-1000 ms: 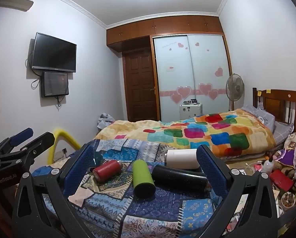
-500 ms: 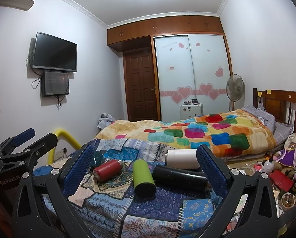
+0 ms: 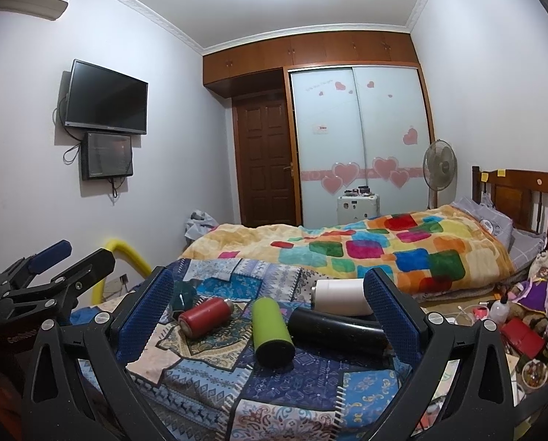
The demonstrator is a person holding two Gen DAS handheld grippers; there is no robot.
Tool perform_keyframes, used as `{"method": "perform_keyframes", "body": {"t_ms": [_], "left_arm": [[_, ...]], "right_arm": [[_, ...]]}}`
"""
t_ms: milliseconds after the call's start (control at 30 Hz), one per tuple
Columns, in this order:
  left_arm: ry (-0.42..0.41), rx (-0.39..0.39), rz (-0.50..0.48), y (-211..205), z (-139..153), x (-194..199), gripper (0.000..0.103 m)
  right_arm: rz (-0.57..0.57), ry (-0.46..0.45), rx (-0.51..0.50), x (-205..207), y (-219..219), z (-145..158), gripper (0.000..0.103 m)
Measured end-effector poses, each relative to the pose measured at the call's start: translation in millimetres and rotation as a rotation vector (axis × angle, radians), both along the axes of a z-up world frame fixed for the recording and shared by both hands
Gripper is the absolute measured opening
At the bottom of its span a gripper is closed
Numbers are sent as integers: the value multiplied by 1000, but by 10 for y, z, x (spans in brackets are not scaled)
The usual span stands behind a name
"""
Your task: Flip cup upright
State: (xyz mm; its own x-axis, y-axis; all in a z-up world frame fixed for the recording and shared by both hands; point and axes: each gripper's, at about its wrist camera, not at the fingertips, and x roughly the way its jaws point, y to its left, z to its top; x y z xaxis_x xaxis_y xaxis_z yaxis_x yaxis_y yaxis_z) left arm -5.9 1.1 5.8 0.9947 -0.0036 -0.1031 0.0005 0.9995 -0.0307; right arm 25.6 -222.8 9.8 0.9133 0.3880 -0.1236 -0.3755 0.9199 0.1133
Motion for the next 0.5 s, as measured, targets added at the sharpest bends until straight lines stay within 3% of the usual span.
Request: {"method": "perform_keyframes", "body": {"t_ms": [500], "left_arm": [[-14,-1,-2,-12,45,-51,103]], "right_arm": [[2,-11,2,-39,11,23,103]]}}
